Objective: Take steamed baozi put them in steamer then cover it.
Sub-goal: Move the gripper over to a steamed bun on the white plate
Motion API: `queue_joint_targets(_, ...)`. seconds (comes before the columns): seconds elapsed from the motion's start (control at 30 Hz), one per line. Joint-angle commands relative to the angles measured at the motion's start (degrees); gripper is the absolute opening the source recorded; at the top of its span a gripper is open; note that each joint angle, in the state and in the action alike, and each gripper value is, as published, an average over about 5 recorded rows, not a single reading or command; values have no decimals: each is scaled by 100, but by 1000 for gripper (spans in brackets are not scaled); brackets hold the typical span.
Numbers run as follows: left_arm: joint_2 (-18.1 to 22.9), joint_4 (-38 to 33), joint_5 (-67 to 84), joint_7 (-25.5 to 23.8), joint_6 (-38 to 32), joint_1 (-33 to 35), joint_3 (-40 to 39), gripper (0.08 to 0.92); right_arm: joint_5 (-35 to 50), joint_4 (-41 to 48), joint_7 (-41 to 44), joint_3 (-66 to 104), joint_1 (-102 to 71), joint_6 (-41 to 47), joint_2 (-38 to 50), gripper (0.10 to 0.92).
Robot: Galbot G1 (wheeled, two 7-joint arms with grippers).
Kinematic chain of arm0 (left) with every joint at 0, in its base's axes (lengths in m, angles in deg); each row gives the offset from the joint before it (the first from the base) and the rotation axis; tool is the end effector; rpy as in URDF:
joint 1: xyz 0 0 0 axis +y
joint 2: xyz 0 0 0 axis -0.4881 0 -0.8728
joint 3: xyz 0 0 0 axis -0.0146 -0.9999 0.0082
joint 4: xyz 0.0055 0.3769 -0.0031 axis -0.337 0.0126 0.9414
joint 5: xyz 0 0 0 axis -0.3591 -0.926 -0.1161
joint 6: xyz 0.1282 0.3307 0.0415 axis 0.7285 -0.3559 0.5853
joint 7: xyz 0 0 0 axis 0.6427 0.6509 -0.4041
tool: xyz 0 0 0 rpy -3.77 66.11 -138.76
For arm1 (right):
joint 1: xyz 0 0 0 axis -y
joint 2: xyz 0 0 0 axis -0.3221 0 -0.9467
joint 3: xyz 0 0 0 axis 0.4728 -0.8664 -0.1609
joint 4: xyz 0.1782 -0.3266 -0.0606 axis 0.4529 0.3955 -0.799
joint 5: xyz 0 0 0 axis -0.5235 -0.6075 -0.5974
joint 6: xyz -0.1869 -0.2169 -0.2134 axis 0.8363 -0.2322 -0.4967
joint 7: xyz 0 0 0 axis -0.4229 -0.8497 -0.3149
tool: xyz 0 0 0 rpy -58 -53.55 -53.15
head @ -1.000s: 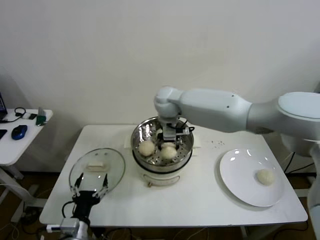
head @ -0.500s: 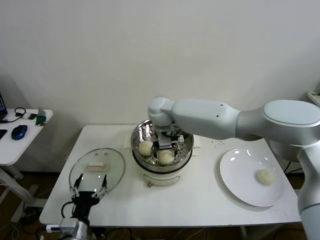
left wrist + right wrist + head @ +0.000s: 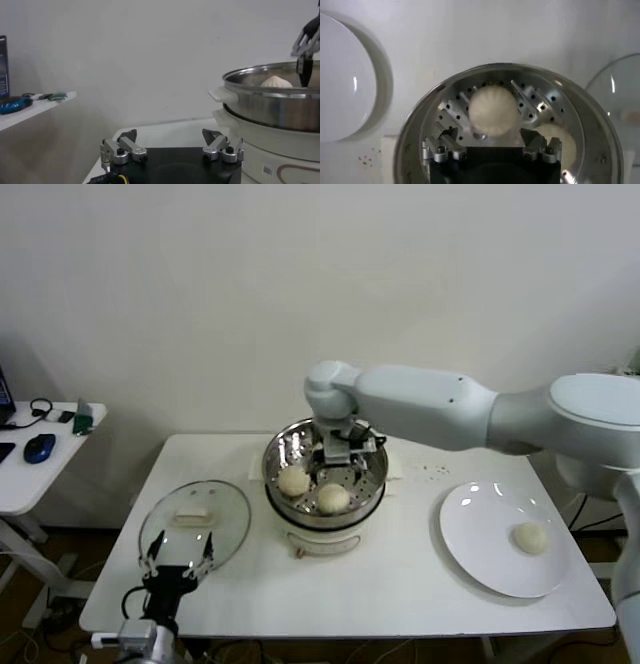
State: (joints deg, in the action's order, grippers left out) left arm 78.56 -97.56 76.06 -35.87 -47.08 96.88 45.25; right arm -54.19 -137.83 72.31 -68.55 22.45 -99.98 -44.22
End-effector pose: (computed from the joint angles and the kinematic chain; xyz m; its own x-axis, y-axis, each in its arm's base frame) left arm 0.1361 0.0592 -0.3416 -0.9791 -0.0815 0.1862 -0.0543 0.9877 0.1470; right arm 0.5737 0.1735 -0.0569 -0.1074 0.0287 0.9938 -0.0436 -0.9988 0.0241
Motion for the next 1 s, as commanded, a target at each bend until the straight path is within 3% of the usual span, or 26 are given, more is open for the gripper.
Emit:
queue_joint_targets(0.03,-13,12,1,-5,-35,-18,-1,823,1139,64,-376,-347,979,730,1138,823)
queue_joint_targets(0.2,-23,20,21,-21,-84,-11,35,823,1991,46,-1772,-1193,1412,2132,2041,823)
queue_joint_targets(0.53,-127,-12,146,-36,-70,31,39,823,2290,-674,-1757,-1251,797,4630,4089,823)
queue_joint_targets(0.73,-130,-23,140,-36,-44,7,51,823,1595,-504,-1516,28,-902,4704,4791,823)
queue_joint_targets(1.0,-71,-90,84,-24,-9,56,61,823,646,174,-1046,1699,-2726,4216,4916,823)
